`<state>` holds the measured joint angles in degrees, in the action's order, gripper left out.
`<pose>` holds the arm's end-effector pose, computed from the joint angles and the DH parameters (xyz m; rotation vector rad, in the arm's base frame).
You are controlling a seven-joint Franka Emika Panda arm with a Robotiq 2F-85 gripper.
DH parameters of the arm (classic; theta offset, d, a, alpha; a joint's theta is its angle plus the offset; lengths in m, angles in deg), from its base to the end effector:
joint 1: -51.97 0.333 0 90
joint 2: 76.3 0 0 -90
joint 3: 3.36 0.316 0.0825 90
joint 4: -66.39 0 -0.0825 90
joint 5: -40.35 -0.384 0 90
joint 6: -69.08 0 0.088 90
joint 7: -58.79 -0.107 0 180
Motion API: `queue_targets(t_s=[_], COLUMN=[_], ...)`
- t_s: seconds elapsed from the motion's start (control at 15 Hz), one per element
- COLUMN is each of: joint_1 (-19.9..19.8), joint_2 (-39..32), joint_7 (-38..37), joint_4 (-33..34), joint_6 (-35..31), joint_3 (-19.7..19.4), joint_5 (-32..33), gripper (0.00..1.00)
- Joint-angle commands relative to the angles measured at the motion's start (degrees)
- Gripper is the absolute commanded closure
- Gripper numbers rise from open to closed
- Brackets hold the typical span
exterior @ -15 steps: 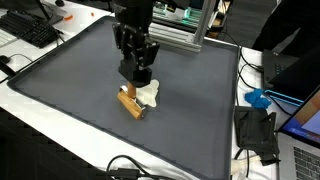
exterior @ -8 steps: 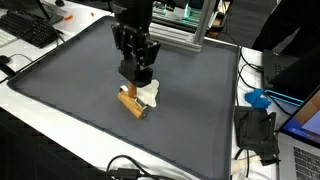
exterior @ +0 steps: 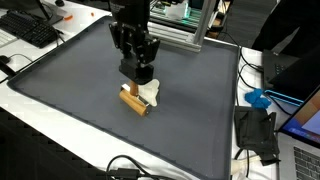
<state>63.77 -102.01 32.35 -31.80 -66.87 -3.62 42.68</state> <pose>0.6707 0.1368 0.3500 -3.0666 0.3591 -0.3248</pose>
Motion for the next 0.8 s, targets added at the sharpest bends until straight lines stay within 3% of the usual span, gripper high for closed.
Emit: queue_targets(t_s=[0.0, 0.73], joint_1=[-0.8, -0.7], joint_2=[0.1, 0.3], joint_7=[2.7, 4.3], joint_4=[0.1, 2.1], joint_6=[5.0, 15.6], joint_3=[1.4, 2.4], joint_5=[-2.1, -3.1], gripper=[0.73, 0.73])
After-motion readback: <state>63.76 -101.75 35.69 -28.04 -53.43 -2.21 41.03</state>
